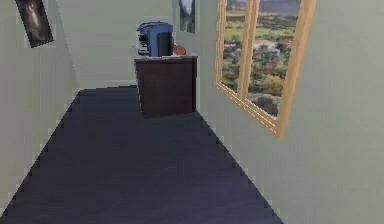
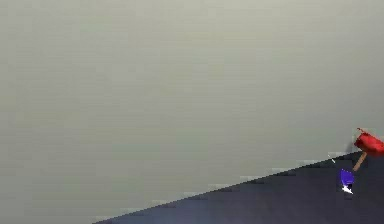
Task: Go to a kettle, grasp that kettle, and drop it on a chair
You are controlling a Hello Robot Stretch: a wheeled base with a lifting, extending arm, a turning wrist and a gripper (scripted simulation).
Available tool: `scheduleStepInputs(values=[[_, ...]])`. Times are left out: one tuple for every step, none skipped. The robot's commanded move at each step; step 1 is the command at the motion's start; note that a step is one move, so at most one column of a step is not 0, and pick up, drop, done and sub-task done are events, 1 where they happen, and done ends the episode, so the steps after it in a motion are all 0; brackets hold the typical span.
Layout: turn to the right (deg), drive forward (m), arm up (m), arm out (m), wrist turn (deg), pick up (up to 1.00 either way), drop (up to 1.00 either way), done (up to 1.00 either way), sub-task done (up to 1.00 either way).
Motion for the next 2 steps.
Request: scheduleStepInputs(values=[[-6.0, 0.00, 0.00, 0.00, 0.0, 0.00, 0.00, 0.00, 0.00], [0.0, 0.95, 0.00, 0.00, 0.0, 0.00, 0.00, 0.00, 0.00]])
